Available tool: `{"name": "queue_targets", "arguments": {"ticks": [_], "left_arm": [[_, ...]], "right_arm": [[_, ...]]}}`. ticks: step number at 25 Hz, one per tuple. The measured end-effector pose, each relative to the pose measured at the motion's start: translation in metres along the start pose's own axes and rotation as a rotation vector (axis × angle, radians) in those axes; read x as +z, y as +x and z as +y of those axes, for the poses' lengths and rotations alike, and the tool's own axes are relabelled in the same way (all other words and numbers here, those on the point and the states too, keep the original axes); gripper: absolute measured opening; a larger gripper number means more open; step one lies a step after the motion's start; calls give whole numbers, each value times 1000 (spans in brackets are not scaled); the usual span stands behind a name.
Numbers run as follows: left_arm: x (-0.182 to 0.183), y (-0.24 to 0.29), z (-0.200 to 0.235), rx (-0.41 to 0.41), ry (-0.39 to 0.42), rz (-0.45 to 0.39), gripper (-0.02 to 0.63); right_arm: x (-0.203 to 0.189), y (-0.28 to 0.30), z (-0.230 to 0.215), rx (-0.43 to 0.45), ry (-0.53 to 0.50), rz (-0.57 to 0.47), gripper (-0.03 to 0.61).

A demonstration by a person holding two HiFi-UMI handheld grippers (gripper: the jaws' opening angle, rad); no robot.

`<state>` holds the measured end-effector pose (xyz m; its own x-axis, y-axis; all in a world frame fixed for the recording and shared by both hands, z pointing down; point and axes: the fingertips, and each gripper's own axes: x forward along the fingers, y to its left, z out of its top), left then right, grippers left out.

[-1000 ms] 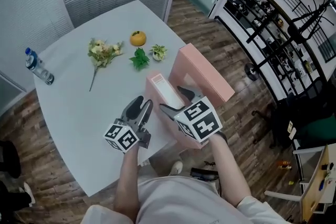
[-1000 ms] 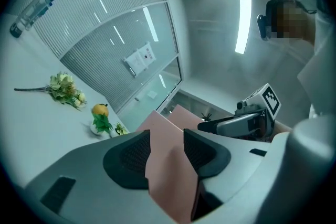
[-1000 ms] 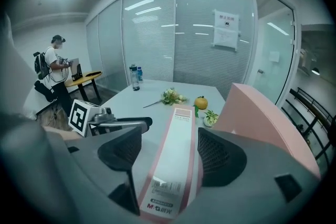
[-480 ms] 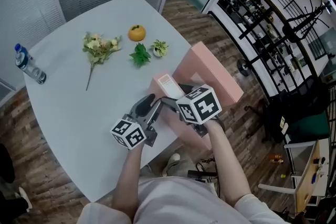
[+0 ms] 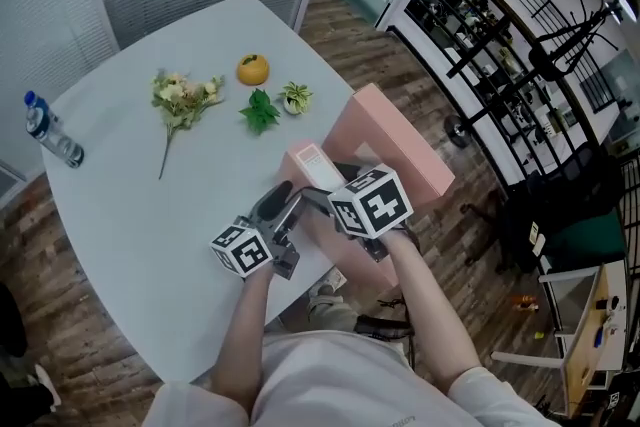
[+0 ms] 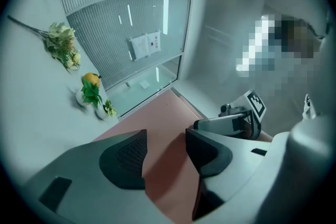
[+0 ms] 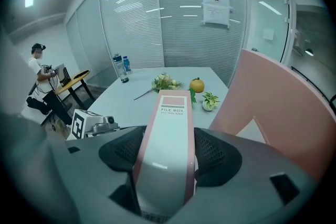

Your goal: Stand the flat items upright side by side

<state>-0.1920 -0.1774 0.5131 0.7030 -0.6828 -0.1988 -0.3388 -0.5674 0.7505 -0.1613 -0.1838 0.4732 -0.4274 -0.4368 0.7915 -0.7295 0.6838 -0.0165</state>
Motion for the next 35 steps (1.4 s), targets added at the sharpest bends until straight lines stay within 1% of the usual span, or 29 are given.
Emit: {"name": "queue_targets", "arguments": {"ticks": [5,7,10,14,25,31,35], "left_arm": [[-2,-4,1,-30,-48,12,219],[-2,-6,0,-31,-56,17,219],[0,-6,1,-23,-57,20,218],[7,-9,-1,-24,-58,-10,218],[15,-14,-4,-15,-58,-35,218],[26,-18,-4,-12,-73,-88,212],[38,-18,-5,-13,-113,-146,206]], "right_arm": [[1,-2,6,-25,-22,-9,314],[1,-3,7,-22,-15,-9,311],[4,-4,7,-20,4,-22,310],[9,-9,9,-38,29,-62,310],[28,-23,15,-65,11,-163,308],[41,-30,19,-60,-5,-214,308],[55,-42,19,-64,2,-298,307]]}}
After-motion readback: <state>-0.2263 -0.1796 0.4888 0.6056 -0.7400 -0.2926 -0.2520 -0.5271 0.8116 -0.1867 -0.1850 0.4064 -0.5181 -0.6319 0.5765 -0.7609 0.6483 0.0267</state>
